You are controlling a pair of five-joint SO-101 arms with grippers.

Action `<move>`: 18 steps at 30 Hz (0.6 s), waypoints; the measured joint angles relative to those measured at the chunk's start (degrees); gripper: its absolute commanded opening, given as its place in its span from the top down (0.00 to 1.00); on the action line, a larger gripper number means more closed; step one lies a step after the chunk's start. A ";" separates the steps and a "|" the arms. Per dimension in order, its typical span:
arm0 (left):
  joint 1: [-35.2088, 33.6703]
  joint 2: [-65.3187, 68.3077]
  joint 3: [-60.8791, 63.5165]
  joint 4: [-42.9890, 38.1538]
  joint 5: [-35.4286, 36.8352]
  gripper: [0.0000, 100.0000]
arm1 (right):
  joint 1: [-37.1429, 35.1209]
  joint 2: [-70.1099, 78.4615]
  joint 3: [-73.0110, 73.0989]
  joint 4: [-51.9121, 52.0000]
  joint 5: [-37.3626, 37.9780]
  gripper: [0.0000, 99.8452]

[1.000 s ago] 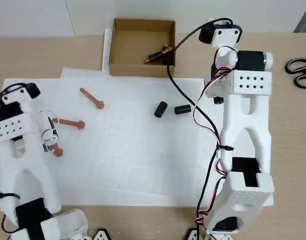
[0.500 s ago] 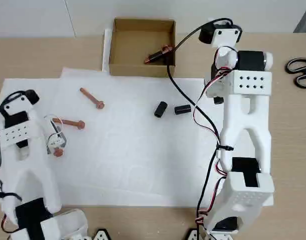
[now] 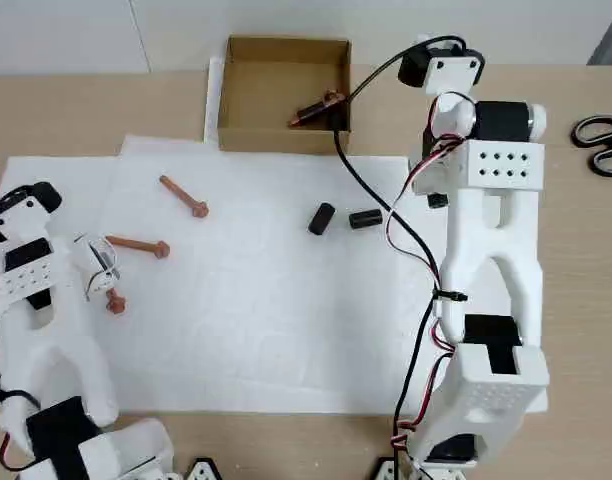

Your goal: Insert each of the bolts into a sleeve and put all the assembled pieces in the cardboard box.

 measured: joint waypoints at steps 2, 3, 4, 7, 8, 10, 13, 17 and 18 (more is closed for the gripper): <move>0.00 0.00 0.00 -0.88 0.00 0.86 | 0.00 0.00 0.00 0.00 0.00 0.99; 0.00 0.00 0.00 -1.05 0.00 0.86 | 0.00 0.00 0.00 0.00 0.00 0.99; 0.00 0.53 0.00 -1.05 0.00 0.86 | 0.00 0.00 0.00 0.00 0.00 0.99; 0.00 4.75 -0.79 -1.14 -0.09 0.86 | 0.00 0.00 0.00 0.00 0.00 0.99; 0.00 6.59 -1.58 -1.14 0.00 0.86 | 0.00 0.00 0.00 0.00 0.00 0.99; 0.00 10.20 -3.60 -0.97 -0.35 0.86 | 0.00 0.00 0.00 0.00 0.00 0.99; 0.09 14.07 -7.30 1.05 -0.35 0.86 | 0.00 0.00 0.00 0.00 0.00 0.99; 0.18 18.20 -10.99 2.29 -0.35 0.90 | 0.00 0.00 0.00 0.00 0.00 0.99; 0.18 18.90 -11.43 2.29 -0.35 0.93 | 0.00 0.00 0.00 0.00 0.00 0.99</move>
